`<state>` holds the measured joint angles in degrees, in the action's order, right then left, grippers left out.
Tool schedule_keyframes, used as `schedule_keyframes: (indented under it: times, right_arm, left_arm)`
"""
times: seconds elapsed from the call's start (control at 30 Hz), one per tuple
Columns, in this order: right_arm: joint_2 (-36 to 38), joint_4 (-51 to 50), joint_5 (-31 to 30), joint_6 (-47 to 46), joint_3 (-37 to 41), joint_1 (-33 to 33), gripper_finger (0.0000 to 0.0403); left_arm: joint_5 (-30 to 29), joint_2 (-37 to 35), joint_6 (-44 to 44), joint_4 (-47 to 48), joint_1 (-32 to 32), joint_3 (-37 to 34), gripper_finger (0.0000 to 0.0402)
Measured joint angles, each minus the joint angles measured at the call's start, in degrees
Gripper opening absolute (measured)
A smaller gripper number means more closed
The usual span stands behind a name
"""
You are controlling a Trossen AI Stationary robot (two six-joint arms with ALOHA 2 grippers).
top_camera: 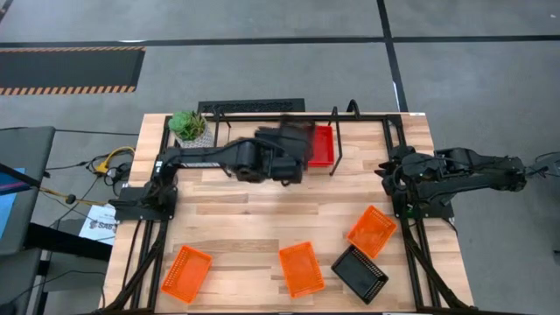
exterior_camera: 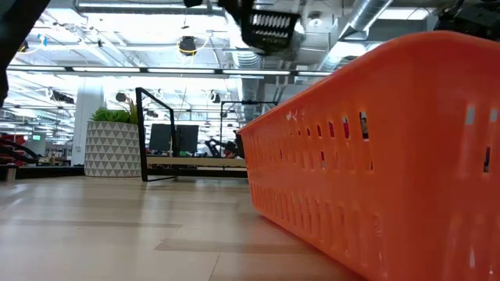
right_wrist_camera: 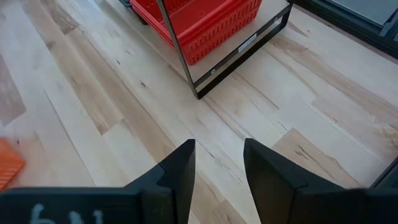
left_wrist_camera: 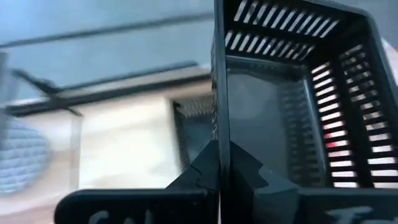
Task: Stack baskets on shelf by color
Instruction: Stack the top black bin on top of the black bin on the shelf
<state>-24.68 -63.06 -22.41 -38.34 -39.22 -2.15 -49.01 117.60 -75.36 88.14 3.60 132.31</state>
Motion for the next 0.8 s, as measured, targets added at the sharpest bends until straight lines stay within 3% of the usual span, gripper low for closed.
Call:
schedule_keyframes:
  times: [0.17,0.4,0.8]
  right_arm:
    - [0.03,0.03,-0.02,-0.01,0.00,0.00,0.0159]
    - [0.01,0.03,-0.01,-0.06,0.00,0.00,0.0159]
    - [0.01,-0.01,0.00,-0.16,0.00,-0.01,0.0159]
  left_arm:
    - [-4.08,0.35,-4.50,0.44,-3.29,-0.02,0.0000]
    - [3.02,5.33,-4.58,-1.43,-7.84,-0.04,0.0000]
    - [8.02,13.10,-4.53,-0.88,-11.94,-0.13,0.0000]
